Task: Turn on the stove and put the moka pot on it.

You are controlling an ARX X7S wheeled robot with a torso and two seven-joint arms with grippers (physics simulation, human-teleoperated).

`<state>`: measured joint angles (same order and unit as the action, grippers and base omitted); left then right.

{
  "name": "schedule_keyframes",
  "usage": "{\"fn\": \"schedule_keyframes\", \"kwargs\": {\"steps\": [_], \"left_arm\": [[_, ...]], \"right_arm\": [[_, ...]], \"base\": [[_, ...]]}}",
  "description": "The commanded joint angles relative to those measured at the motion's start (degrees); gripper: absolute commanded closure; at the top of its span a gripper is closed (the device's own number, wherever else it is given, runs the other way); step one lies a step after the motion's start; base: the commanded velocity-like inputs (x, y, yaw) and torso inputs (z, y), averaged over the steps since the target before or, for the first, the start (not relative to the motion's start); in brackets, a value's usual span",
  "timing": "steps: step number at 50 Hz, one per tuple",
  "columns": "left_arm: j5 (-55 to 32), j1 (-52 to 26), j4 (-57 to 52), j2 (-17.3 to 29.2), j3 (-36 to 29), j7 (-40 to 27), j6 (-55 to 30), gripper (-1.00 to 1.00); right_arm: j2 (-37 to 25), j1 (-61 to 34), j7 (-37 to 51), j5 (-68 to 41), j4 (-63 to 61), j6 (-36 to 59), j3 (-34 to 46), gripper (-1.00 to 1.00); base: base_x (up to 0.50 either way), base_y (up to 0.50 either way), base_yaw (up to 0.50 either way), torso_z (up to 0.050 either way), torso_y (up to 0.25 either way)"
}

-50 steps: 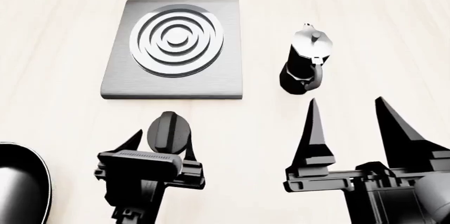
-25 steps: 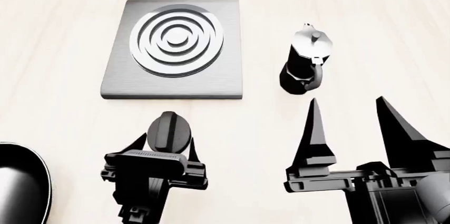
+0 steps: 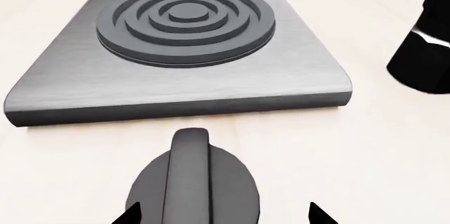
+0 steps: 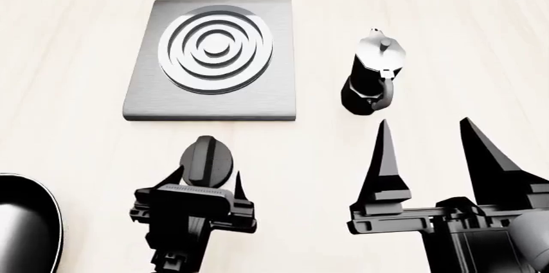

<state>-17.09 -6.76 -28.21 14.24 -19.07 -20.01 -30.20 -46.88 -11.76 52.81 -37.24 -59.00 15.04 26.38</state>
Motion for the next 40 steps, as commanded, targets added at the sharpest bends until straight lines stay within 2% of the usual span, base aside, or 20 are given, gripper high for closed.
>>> {"fn": "schedule_keyframes", "kwargs": {"steps": [1,40], "left_arm": [[0.24,-0.05,1.44,-1.18,1.33,1.29,1.46,-1.0],[0.35,-0.07,1.37,-0.87,-1.71,0.75,1.86,-1.0]], "right_arm": [[0.42,-0.97,-0.9,1.09,0.05,-0.61,-0.08,-1.0],[-1.42,-2.71,1.27,0.78,0.32,-2.27,2.77,-1.0]], "base": [[0.0,0.0,0.0,0.0,0.0],[0.0,0.0,0.0,0.0,0.0]]}}
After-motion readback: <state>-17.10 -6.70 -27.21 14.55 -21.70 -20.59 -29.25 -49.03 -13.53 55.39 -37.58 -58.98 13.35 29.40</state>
